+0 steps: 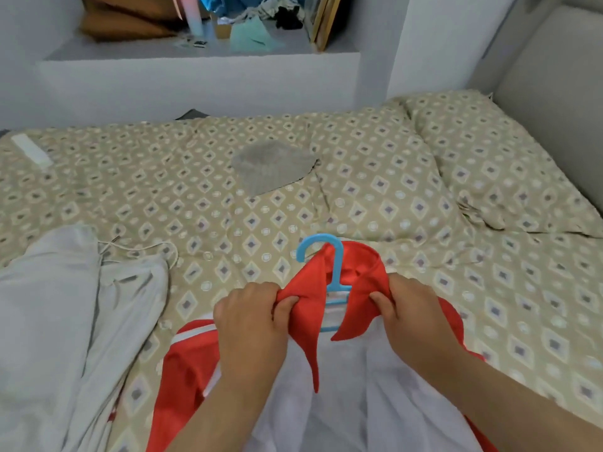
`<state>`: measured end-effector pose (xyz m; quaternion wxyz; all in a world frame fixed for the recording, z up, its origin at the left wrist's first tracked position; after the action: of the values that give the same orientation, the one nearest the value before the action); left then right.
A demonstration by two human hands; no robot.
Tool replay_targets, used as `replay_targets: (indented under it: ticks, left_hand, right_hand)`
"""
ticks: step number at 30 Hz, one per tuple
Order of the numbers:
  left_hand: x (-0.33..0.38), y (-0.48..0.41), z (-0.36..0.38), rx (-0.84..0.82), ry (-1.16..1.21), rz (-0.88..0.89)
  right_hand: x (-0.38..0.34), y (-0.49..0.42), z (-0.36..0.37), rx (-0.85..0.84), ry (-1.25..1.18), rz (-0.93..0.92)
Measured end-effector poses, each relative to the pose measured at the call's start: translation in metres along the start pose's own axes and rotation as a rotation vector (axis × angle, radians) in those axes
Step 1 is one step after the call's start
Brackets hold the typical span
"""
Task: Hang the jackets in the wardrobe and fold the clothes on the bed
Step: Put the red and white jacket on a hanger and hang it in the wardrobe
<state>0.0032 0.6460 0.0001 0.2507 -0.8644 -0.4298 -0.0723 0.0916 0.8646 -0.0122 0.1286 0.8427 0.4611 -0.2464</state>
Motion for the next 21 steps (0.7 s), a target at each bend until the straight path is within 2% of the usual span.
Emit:
replay_targets:
  ticks: [5, 12, 18, 21]
  left_hand:
    - [-0.045, 0.000, 0.085, -0.001, -0.055, -0.004]
    - [-0.093, -0.046, 0.158, 0.005, -0.086, -0.024]
    - [-0.126, -0.121, 0.217, -0.168, -0.207, -0.035]
    - [-0.150, -0.131, 0.243, -0.283, -0.199, -0.147]
  right_hand:
    - [0.035, -0.034, 0.078, -0.007, 0.050, -0.013]
    - [0.038, -0.110, 0.127, 0.065, 0.110, -0.090]
    - [0.055, -0.195, 0.166, 0.031, 0.106, -0.021]
    - [0.071, -0.211, 0.183, 0.073, 0.110, 0.027]
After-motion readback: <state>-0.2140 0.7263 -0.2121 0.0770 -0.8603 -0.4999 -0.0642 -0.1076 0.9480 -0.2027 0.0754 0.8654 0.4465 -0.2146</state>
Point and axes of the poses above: each hand's wrist, its own y-axis away from the middle knuckle, its own z-axis out of the palm, x = y × z, the point moved 10 cm from there along -y, towards the middle knuckle, and after that the axes turned 11 degrees about z, right-handed, at the moved point
